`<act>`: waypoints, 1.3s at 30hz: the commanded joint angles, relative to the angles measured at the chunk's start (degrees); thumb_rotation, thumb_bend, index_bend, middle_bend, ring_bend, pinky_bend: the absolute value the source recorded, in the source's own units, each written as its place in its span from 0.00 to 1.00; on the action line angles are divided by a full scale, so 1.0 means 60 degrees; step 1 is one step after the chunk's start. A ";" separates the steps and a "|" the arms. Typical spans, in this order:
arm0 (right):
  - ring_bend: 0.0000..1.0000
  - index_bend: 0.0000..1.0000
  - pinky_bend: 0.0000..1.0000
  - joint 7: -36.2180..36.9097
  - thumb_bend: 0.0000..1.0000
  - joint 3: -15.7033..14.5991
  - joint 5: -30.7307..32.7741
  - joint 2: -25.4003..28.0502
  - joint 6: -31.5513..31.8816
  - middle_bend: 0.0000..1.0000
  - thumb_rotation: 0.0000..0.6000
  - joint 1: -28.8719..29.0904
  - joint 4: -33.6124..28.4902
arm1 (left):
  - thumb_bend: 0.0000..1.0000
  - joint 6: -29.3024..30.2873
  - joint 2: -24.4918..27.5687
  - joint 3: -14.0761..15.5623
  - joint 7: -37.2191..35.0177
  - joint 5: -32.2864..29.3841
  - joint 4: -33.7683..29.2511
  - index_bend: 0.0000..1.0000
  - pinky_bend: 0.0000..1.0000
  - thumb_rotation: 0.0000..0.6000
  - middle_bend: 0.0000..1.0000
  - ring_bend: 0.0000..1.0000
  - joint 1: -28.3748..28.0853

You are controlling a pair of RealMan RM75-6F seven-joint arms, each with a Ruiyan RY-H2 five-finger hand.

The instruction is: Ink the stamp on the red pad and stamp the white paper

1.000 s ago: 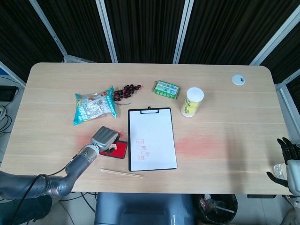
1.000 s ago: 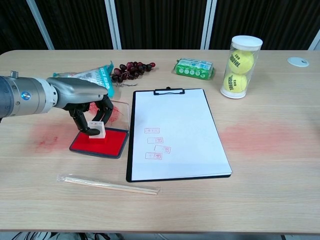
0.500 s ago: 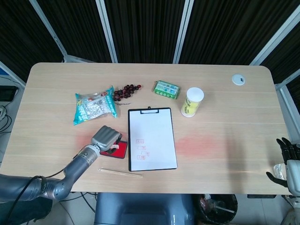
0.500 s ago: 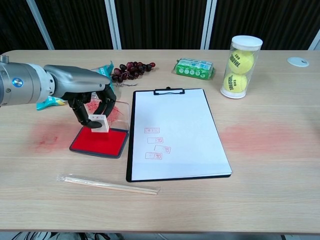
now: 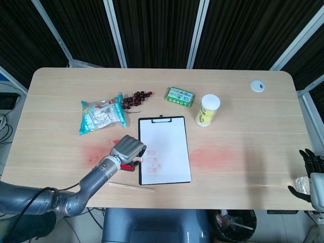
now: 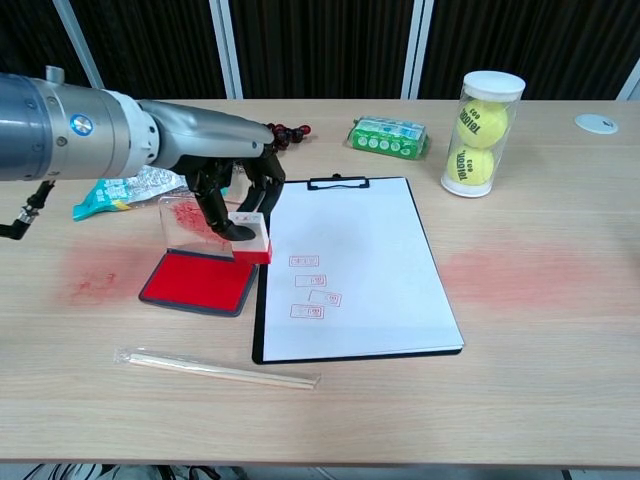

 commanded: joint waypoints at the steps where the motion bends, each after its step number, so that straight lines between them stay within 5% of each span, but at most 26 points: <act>1: 0.16 0.11 0.16 -0.0020 0.10 0.0009 0.0031 -0.0005 -0.0014 0.10 1.00 0.0002 -0.0001 | 0.48 -0.0451 -0.0245 -0.0273 -0.0281 -0.0455 0.0306 0.64 1.00 1.00 0.60 1.00 -0.0316; 39: 0.16 0.11 0.16 -0.0018 0.10 0.0038 -0.0033 -0.0040 0.0038 0.10 1.00 0.0030 0.0068 | 0.48 -0.2321 -0.2410 -0.0454 -0.1293 -0.1796 0.4500 0.65 1.00 1.00 0.61 1.00 -0.2198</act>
